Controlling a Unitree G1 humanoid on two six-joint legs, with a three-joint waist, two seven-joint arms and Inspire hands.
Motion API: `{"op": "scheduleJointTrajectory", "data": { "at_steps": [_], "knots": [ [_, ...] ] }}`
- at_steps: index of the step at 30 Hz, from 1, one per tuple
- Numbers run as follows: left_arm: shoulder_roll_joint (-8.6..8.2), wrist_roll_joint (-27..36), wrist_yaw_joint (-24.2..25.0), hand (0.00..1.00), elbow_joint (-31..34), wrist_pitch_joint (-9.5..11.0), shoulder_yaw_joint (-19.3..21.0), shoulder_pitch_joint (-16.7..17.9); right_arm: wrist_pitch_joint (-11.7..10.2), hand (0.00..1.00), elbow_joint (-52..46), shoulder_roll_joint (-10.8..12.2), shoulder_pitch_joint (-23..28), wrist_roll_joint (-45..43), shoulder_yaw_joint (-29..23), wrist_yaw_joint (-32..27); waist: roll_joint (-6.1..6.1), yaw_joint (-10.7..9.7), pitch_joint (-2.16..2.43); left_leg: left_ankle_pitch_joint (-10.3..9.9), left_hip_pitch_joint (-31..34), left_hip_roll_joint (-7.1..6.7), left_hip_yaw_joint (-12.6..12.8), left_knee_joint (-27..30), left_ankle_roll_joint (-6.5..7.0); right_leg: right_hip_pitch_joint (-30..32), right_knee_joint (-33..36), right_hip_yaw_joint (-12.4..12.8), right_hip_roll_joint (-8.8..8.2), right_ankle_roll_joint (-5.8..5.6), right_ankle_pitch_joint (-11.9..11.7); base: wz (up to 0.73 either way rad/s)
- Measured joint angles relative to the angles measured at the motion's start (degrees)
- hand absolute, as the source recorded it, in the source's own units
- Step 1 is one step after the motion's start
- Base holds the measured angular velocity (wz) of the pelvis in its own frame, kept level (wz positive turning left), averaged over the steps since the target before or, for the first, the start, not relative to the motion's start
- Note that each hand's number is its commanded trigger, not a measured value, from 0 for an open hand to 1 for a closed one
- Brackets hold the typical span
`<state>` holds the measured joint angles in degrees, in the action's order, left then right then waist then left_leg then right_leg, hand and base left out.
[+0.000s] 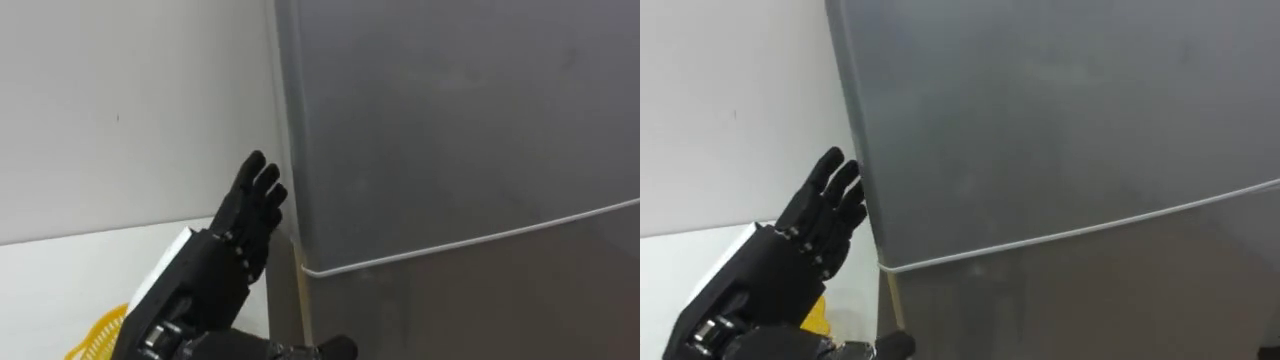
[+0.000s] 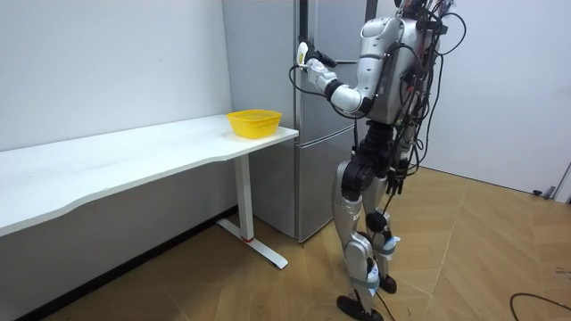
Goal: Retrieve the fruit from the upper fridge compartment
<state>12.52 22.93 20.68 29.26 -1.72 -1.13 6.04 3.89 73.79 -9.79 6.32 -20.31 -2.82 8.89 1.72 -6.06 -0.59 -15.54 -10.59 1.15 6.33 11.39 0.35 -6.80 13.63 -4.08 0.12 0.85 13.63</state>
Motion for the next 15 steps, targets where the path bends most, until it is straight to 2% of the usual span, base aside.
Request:
{"op": "scheduleJointTrajectory", "data": {
  "at_steps": [5,15],
  "knots": [
    [0.05,0.0,1.96,0.0,0.0,-0.44,-1.61,0.0,-0.03,0.0,0.09,0.02,-0.17,0.0,1.62,-0.06,-0.45,-0.05,-0.2,0.0,0.0,0.01,0.06,-0.01,0.0,0.02,0.04,0.05,0.01,0.0,0.0,0.0],
    [0.29,0.0,2.49,0.0,0.0,-0.59,-1.6,-0.47,-0.02,0.0,0.02,0.02,-0.24,0.0,1.63,-0.1,-0.95,0.05,-0.11,0.0,0.12,0.07,1.16,-0.02,0.0,0.46,0.0,0.86,0.09,-0.01,-0.01,-0.05]
  ]
}}
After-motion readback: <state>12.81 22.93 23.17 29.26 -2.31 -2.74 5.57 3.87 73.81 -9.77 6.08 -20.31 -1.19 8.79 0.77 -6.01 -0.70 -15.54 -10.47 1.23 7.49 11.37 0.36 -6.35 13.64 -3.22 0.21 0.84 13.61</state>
